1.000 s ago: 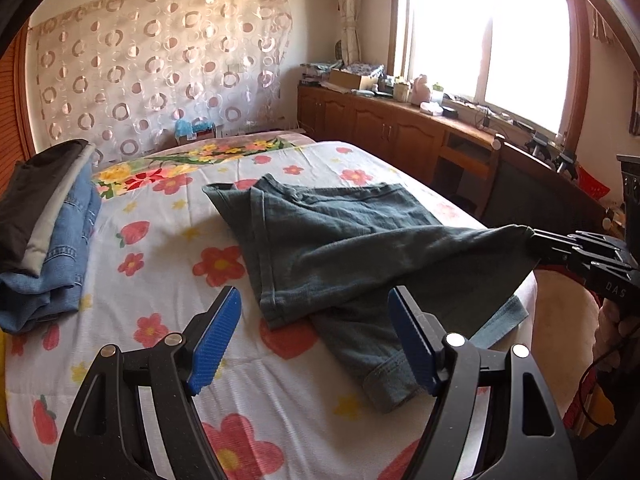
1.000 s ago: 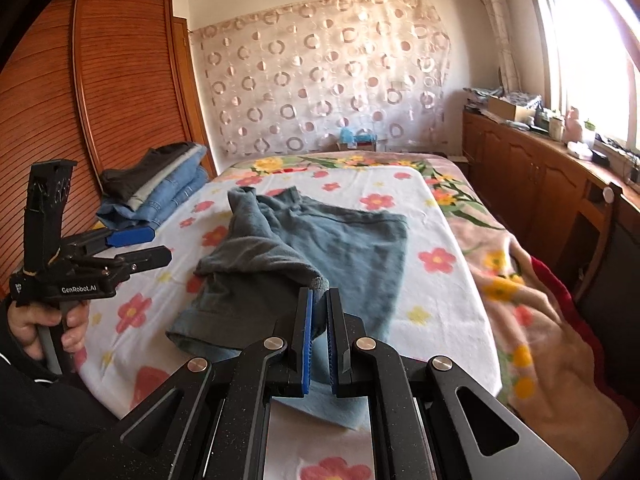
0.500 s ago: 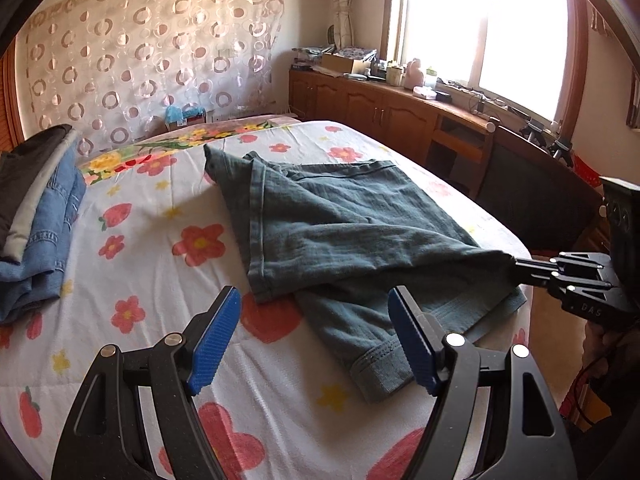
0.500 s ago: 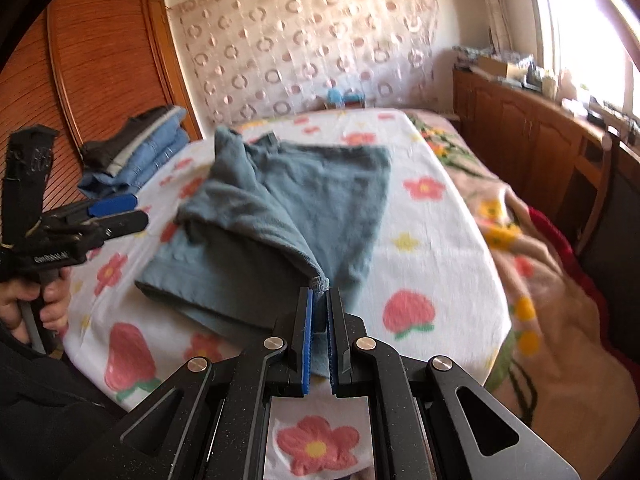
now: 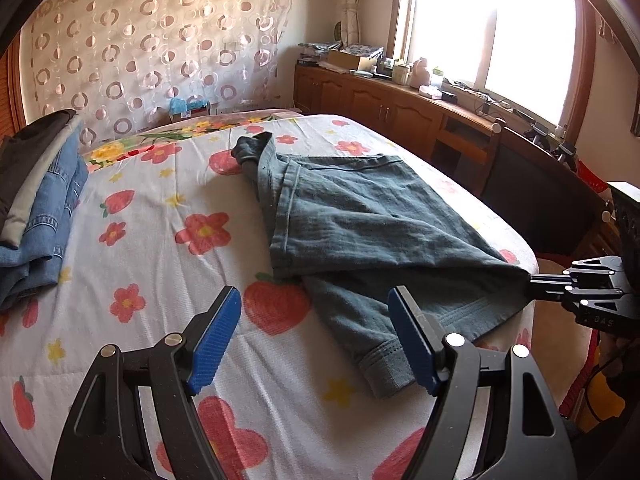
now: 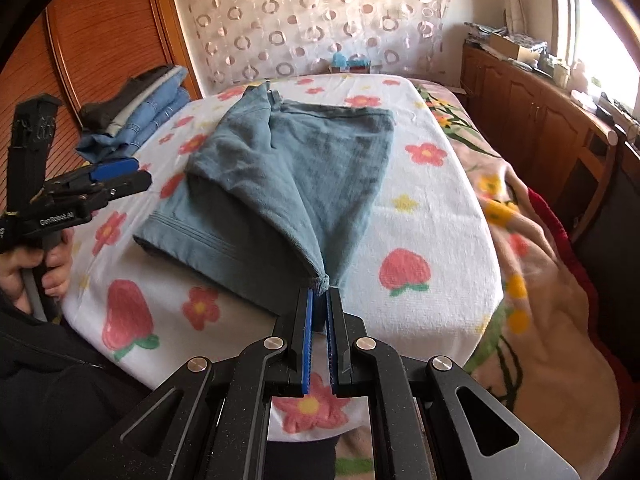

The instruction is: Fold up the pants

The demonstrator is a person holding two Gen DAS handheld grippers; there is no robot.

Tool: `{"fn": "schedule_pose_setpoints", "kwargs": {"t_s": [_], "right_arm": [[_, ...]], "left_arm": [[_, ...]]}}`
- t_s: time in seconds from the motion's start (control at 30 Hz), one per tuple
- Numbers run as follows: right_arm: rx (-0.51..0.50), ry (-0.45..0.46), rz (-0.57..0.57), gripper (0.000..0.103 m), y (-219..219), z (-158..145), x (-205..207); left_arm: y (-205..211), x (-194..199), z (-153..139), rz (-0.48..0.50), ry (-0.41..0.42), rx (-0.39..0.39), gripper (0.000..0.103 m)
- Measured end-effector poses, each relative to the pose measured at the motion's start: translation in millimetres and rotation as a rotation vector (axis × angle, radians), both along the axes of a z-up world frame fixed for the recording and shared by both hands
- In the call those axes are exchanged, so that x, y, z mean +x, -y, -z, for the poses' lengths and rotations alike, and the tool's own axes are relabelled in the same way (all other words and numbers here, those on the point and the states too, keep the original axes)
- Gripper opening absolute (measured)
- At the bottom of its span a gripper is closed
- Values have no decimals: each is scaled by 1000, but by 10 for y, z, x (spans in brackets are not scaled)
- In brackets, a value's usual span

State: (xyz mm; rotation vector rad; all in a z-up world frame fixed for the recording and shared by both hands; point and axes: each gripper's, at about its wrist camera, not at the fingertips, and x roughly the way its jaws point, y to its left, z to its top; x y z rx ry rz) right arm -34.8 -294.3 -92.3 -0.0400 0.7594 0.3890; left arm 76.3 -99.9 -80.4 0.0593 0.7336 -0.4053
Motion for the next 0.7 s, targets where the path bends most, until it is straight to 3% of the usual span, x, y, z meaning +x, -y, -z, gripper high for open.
{"fn": "schedule_pose_setpoints", "kwargs": {"t_s": [0.2,0.3,0.37,0.5,0.7], "right_arm": [[9,19,-2,6,32,-39,-31],[30,49,-2,18,55,-93,-17],[31,79,-24,19,48,-128,-40],[49,131,-45,38,-7,-212,-56],[81,175,-94,39,-261,-217,203]], "left_arm": [[-27,-3,10,-10,2,-3,77],[-65,-18,-15,-26,17,2,77],[-102,-20,-44,-35,26,0,77],[-171,-14,-103,-57,44,-3,77],[-302,0,-185,-92,68,-8,77]]}}
